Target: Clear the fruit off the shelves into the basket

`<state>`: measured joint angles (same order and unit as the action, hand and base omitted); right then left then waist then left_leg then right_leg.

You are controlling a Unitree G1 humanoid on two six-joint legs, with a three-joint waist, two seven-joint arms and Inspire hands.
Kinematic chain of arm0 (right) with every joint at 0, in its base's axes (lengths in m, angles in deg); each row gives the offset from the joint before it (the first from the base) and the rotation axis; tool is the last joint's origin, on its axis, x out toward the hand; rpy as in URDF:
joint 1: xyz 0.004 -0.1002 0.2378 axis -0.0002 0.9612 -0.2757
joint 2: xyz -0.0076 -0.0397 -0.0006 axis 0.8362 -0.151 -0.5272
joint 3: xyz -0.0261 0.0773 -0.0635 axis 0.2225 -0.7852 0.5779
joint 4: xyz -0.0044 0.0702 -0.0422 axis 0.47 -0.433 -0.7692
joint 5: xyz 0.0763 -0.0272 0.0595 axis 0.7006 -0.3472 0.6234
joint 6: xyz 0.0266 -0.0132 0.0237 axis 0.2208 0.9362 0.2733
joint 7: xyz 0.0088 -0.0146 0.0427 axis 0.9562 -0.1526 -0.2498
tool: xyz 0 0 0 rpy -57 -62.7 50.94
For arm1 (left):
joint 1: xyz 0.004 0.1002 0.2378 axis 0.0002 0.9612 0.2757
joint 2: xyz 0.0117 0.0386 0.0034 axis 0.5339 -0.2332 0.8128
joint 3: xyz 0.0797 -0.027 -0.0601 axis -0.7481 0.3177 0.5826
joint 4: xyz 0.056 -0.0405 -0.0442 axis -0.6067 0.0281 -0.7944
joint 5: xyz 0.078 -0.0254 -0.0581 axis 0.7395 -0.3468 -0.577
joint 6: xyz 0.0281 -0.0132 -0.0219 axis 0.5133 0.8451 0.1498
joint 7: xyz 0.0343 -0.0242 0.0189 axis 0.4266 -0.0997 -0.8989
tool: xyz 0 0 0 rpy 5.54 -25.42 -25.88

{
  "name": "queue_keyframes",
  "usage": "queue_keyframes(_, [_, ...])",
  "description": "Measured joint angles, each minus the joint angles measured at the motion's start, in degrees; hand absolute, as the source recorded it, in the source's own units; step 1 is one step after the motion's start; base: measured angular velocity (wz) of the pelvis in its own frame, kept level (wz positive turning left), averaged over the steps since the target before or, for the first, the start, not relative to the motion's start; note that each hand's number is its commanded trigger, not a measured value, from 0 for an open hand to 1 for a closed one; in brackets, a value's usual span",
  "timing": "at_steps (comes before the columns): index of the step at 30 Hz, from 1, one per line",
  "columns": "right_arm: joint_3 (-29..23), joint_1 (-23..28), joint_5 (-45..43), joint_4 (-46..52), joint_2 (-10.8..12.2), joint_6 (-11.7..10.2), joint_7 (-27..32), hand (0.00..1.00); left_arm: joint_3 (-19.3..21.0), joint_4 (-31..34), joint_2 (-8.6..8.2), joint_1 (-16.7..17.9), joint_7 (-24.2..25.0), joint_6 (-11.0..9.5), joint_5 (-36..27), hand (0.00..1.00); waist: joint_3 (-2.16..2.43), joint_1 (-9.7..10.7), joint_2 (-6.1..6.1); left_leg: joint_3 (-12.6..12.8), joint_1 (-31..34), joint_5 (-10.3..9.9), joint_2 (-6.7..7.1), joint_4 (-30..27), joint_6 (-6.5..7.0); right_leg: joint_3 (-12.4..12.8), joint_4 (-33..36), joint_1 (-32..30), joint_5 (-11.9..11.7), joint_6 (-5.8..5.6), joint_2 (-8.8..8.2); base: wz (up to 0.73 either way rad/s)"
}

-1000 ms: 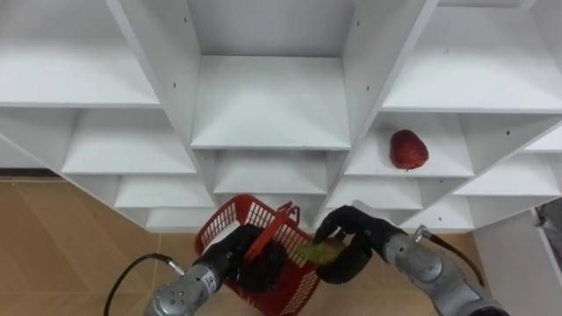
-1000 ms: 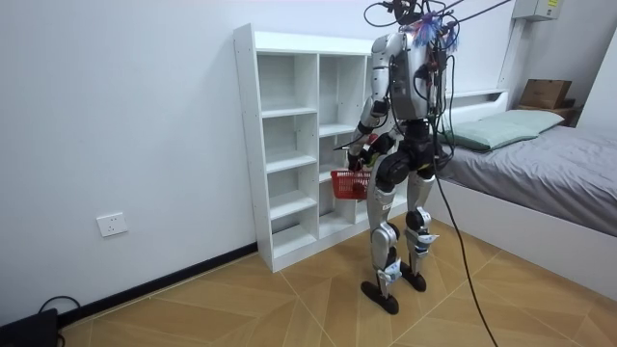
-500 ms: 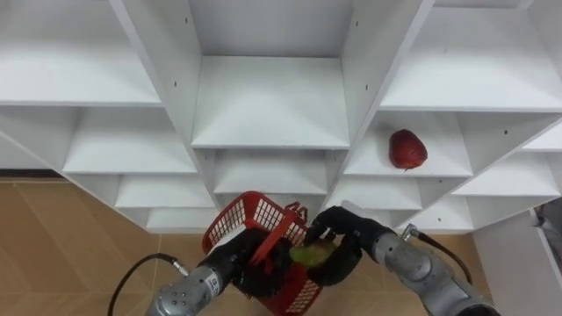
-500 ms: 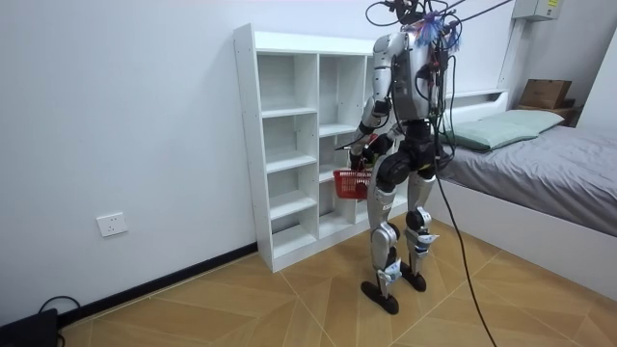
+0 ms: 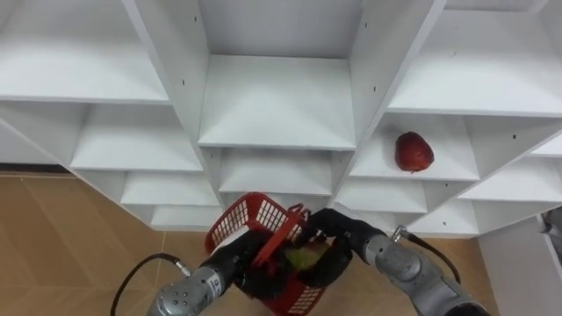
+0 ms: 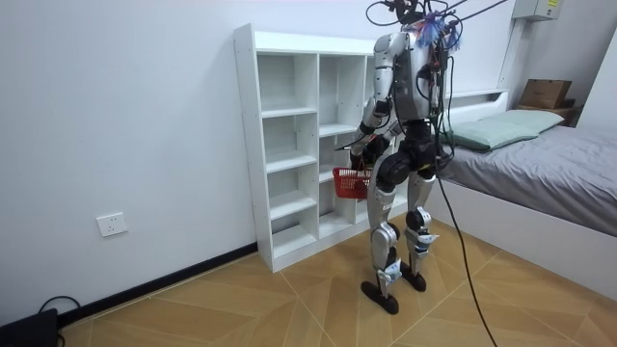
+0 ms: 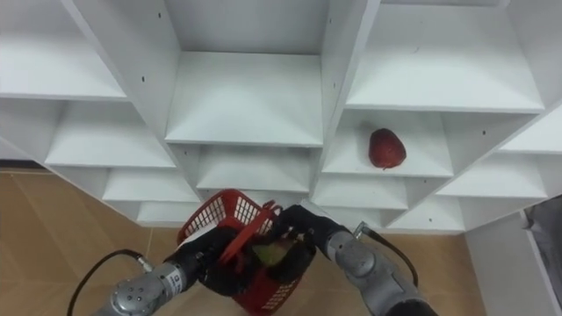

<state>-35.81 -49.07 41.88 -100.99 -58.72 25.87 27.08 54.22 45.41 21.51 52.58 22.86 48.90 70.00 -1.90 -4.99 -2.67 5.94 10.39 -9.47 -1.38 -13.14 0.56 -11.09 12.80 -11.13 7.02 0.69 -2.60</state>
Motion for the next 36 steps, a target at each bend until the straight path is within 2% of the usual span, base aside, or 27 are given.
queue_keyframes(3, [0.2, 0.0, 0.0, 0.0, 0.0, 0.0, 0.0, 0.00, -0.2, 0.0, -0.11, 0.0, 0.2, 0.0, 0.0, 1.00, 0.06, 0.0, 0.12, 0.0, 0.0, 0.0, -0.01, -0.1, 0.00, 0.0, 0.1, 0.1, 0.0, 0.01, -0.01, 0.00])
queue_keyframes(10, [1.1, 0.0, 0.0, 0.0, -0.1, 0.0, -0.1, 0.00, -0.2, 0.0, -0.19, 0.0, 0.4, 0.0, 0.0, 1.00, 0.42, 0.0, 1.10, 0.0, -0.1, 0.0, -0.02, -0.3, 0.01, -0.1, 0.5, 0.1, 0.0, 0.03, -0.20, 0.00])
queue_keyframes(17, [1.3, 0.0, 0.0, 0.0, 0.0, 0.0, -0.2, 0.00, -0.2, -0.2, -1.04, 0.0, 0.3, 0.2, 0.1, 1.00, 0.37, -0.1, 1.20, 0.0, -0.1, 0.1, 0.05, -0.3, 0.14, -0.3, 0.8, 0.0, 0.0, 0.03, -0.23, 0.00])
queue_keyframes(25, [1.7, -0.7, 0.1, -0.1, -0.1, 0.0, -0.5, 0.00, -1.7, 0.0, -2.21, -1.0, -0.1, 0.2, 0.0, 1.00, -0.15, 0.1, 2.02, 0.0, -0.1, 0.1, 0.01, -0.3, 0.14, -0.3, 0.7, 0.0, 0.0, 0.03, -0.23, 0.00])
queue_keyframes(33, [1.7, -0.9, 1.5, -0.1, -0.2, 0.0, -0.4, 0.00, -2.4, 0.0, -2.17, -1.9, -0.3, 0.2, 0.0, 1.00, -0.22, 0.3, 1.89, 0.0, -0.1, 0.1, 0.01, -0.3, 0.14, -0.3, 0.7, 0.0, 0.0, 0.03, -0.27, 0.00])
queue_keyframes(36, [1.7, -0.9, 1.6, 0.0, -0.2, 0.0, -0.4, 0.00, -2.5, 0.0, -1.58, -1.9, -0.3, 0.2, 0.1, 1.00, -0.27, 0.2, 1.81, 0.0, -0.2, 0.1, 0.05, -0.2, 0.14, -0.1, 0.7, 0.0, 0.0, 0.02, -0.18, 0.00])
